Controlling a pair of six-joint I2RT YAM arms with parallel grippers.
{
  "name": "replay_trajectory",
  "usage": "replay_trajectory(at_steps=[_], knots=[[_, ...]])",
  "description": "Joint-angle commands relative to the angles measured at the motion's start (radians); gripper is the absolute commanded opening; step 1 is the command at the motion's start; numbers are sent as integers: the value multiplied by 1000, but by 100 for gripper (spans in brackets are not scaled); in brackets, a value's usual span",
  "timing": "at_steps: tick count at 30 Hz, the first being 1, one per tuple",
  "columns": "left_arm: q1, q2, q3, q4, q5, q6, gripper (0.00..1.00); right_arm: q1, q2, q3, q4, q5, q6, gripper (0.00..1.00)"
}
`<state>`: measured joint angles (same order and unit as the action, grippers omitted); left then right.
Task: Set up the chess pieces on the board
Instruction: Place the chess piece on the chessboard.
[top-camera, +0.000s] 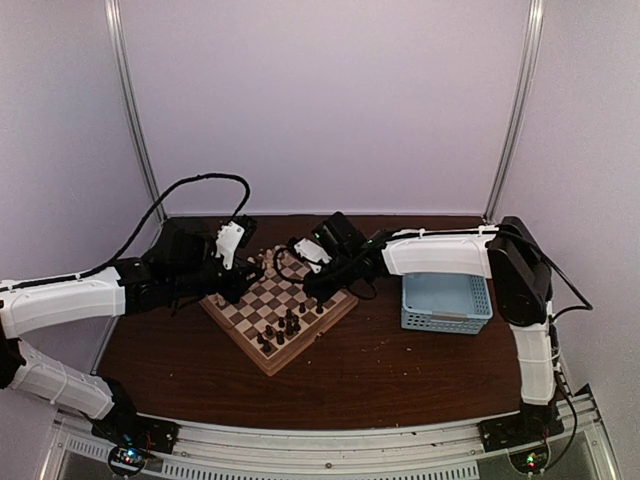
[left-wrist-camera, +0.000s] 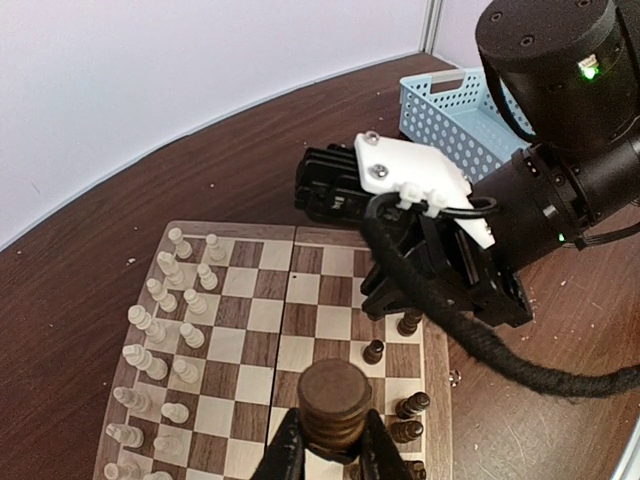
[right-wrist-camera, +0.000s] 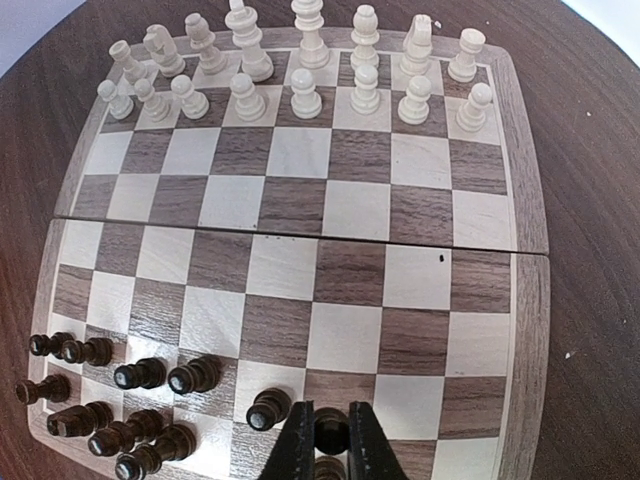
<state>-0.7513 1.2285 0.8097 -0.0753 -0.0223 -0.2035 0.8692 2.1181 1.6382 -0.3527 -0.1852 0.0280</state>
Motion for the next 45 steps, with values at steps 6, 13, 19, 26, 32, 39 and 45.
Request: replay_trajectory(at_steps=[6, 13, 19, 26, 32, 39, 45], knots=[[7, -4, -9, 54, -7, 11, 9, 3, 41, 66, -68, -4, -14, 5], [7, 2, -7, 53, -3, 12, 9, 2, 62, 82, -72, -11, -14, 6], [7, 4, -4, 46, -2, 13, 9, 2, 77, 100, -83, -5, -15, 6], [7, 3, -4, 45, -3, 16, 9, 3, 80, 103, -87, 1, -14, 10], [7, 2, -4, 44, -3, 17, 9, 2, 81, 106, -88, -4, -15, 14], [7, 3, -1, 37, -3, 21, 9, 2, 85, 113, -95, -1, -14, 16], [7, 4, -1, 37, -1, 22, 9, 3, 85, 115, -97, 0, -15, 17]])
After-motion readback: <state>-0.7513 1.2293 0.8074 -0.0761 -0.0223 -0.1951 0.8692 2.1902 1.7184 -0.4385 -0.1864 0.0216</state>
